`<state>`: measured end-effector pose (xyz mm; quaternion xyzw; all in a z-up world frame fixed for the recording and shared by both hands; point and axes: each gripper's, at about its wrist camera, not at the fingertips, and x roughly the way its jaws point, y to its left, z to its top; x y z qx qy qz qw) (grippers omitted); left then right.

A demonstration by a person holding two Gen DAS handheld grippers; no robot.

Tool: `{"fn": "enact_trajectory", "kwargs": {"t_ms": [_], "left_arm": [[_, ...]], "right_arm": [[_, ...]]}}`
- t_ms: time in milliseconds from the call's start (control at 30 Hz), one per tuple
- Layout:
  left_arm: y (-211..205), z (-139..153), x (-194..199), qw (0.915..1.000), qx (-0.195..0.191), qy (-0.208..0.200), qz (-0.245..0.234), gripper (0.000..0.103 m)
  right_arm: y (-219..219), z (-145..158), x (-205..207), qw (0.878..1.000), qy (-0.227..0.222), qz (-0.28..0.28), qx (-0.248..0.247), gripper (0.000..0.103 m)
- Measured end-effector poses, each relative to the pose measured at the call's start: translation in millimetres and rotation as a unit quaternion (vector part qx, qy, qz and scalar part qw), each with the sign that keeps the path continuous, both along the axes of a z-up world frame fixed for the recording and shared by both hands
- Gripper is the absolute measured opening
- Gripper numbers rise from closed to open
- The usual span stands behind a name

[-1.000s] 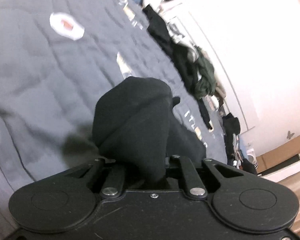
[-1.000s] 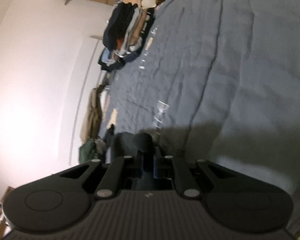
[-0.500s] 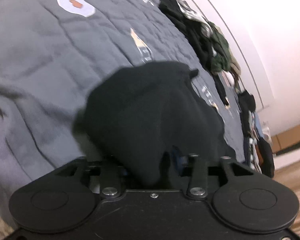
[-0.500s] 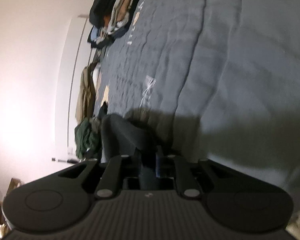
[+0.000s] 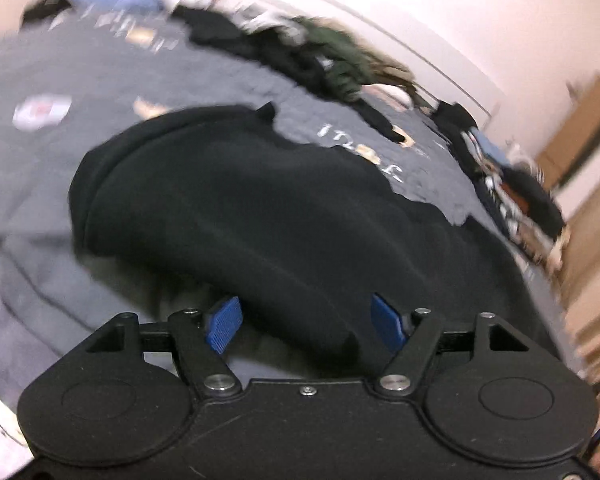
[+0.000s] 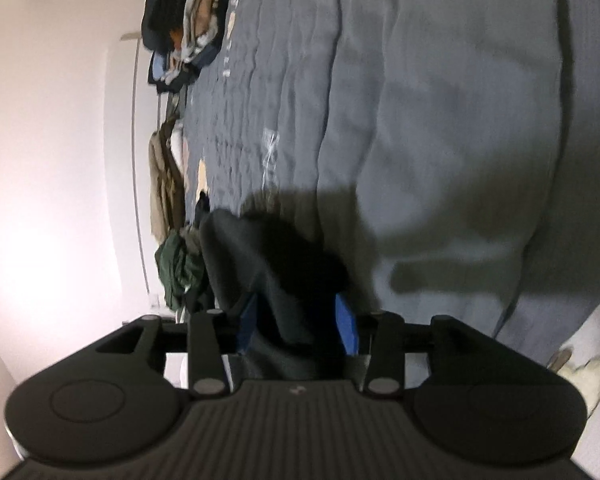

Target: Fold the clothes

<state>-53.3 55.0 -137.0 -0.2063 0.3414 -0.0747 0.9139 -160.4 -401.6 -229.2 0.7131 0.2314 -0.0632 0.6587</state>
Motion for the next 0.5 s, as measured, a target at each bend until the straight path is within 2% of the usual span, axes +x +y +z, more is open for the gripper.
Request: {"fn": "enact_trajectory", "kwargs": {"t_ms": [67, 200, 267, 300, 367, 433, 500], "left_arm": [[-13, 2, -4, 0.9993, 0.034, -0.016, -0.008, 0.07], [-11, -3, -3, 0.9997, 0.022, -0.007, 0.006, 0.07], [-7, -6, -1, 0.9998, 0.015, 0.001, 0.014, 0.07], [-5, -8, -1, 0.9998, 0.01, 0.006, 0.018, 0.07], [1, -11, 0, 0.9995, -0.005, 0.015, 0.027, 0.07], [6, -12, 1, 0.9991, -0.007, 0.018, 0.037, 0.069], [8, -12, 1, 0.9989, -0.006, 0.015, 0.043, 0.066]], "right_arm": [[7, -8, 7, 0.999, -0.003, 0.003, 0.032, 0.043], [7, -18, 15, 0.999, 0.01, -0.027, 0.035, 0.04], [3, -23, 17, 0.998, 0.01, -0.048, 0.038, 0.027], [1, -26, 18, 0.997, 0.007, -0.053, 0.048, 0.01], [0, -28, 17, 0.996, 0.002, -0.057, 0.065, 0.008], [0, -19, 14, 0.997, -0.003, -0.06, 0.049, 0.006], [-1, -2, 12, 0.998, -0.016, -0.062, 0.002, 0.006]]}}
